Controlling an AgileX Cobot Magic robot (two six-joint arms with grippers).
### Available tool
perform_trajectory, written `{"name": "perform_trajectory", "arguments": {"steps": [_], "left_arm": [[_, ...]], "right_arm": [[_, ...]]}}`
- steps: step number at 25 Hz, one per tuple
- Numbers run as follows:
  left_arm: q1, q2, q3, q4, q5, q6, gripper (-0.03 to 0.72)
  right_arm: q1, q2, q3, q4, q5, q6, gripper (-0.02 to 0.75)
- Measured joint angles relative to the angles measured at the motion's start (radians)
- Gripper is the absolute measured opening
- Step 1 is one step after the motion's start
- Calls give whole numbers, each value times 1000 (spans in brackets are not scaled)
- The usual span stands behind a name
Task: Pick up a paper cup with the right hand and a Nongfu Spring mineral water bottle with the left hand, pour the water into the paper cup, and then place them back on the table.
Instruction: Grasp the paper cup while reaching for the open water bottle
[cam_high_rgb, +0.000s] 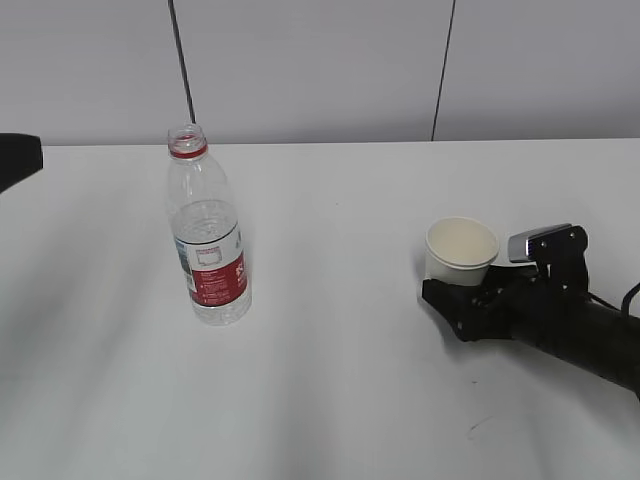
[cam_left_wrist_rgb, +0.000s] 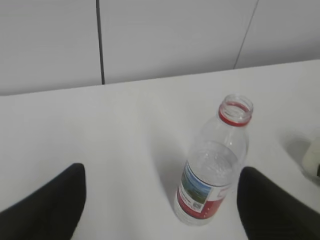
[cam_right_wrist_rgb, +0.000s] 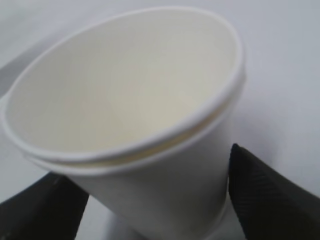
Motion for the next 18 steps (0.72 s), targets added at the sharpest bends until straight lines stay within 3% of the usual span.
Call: {"name": "perform_trajectory", "arguments": {"steps": [7,18], "left_arm": [[-72,1,60,-14,-26,0,553],[-83,70,210,-12,-327,0,540]], "right_arm": [[0,2,0,0,0,-2,638],[2,2,0,46,0,-2,621]]}}
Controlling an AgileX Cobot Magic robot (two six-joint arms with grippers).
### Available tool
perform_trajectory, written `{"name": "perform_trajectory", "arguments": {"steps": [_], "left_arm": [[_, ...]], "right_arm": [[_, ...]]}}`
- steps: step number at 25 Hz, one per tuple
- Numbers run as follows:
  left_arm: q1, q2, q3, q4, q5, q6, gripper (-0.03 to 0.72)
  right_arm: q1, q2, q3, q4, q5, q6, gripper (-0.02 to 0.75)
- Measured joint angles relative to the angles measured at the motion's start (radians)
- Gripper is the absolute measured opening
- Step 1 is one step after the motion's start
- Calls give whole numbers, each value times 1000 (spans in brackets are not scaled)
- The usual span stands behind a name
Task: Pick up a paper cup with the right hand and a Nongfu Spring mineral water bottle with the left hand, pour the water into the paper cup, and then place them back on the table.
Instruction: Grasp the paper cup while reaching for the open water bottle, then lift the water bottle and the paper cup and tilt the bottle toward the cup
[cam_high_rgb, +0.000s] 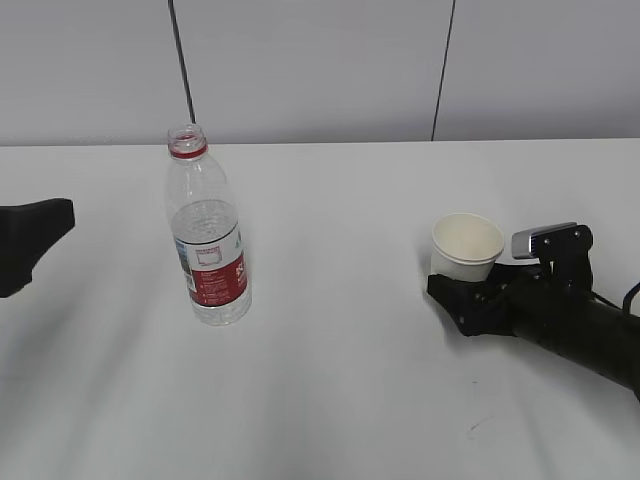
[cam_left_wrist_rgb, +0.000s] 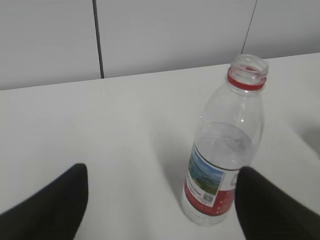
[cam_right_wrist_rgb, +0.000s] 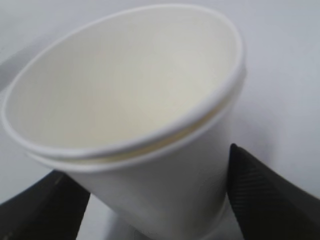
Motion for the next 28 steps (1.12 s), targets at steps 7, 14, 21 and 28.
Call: {"name": "perform_trajectory", "arguments": {"steps": [7,14,21,28], "left_arm": [[-2,209,3,48,-224,-32,539],[-40,440,3,205,-453,-131,537],[-41,691,-2,362,-737,-242,569],[-41,876,-68,394,-874,-288,587]], "right_arm": [[0,0,0,2,0,0,606],[0,0,0,4,0,-2,598],[0,0,0,4,0,-2,597],[0,0,0,4,0,-2,597]]}}
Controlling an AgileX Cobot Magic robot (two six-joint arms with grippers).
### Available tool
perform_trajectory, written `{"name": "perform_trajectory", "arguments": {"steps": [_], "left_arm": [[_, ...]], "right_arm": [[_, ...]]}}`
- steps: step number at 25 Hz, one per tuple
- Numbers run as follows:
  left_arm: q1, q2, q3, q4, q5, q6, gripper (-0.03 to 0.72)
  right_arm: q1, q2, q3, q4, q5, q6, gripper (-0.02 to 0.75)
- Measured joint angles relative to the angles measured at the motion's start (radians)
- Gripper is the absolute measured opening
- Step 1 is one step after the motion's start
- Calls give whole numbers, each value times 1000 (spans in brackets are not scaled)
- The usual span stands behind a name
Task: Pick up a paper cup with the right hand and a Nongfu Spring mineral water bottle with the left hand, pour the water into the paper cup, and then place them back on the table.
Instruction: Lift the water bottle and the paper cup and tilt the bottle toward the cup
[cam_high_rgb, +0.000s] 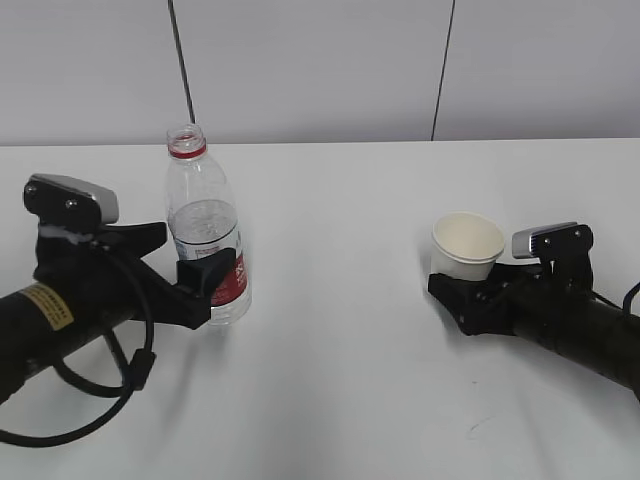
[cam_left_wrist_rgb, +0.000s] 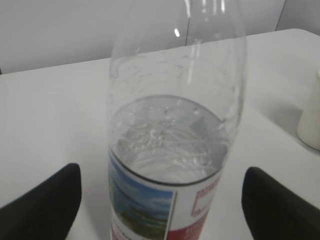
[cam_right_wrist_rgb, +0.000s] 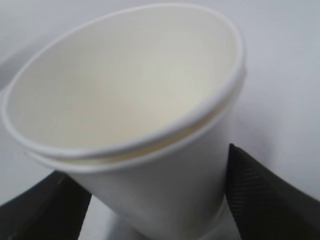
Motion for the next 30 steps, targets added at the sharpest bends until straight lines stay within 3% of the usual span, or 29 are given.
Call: {"name": "perform_trajectory", "arguments": {"steps": [10,15,19,30], "left_arm": [[0,188,-194,7,-60,-7,575],[0,198,-201,8,-66,-8,422],[0,198,-201,8,-69,-8,367],[0,199,-201,8,-71,-8,362]], "right_arm": [[0,0,0,0,0,0,596],[0,0,0,0,0,0,596],[0,0,0,0,0,-2,596],[0,0,0,0,-1,-2,522]]}}
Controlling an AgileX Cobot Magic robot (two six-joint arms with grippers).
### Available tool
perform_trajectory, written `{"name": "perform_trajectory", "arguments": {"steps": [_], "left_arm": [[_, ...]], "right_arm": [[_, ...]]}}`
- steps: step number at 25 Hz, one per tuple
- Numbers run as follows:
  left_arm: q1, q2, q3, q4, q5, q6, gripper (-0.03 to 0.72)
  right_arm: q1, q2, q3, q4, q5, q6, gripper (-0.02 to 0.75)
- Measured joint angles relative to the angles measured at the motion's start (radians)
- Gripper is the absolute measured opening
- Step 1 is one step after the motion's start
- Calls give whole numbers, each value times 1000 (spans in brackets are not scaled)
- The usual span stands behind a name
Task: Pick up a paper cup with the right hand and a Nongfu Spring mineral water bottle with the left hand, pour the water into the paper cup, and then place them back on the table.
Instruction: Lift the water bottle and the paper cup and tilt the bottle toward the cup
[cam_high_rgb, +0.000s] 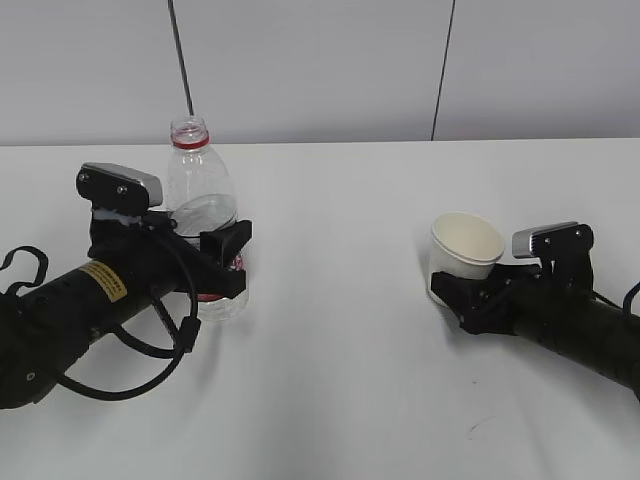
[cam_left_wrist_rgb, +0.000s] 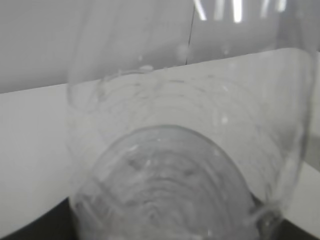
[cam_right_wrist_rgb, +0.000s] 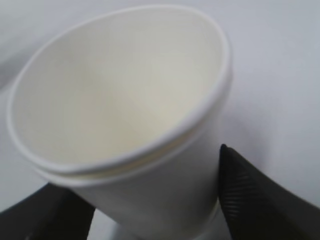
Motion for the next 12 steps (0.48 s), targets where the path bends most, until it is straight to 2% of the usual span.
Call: {"name": "perform_trajectory", "arguments": {"steps": [4,8,12], "left_arm": [[0,0,0,28,6,0,362],[0,-24,-2,76,58,8,362],[0,-53,-2,89,113,77,362]], "right_arm": [[0,0,-2,-40,-2,0,518],[0,0,-16,-214,-2,-2,515],[8,-8,-26,-312,-2,-2,513]]}}
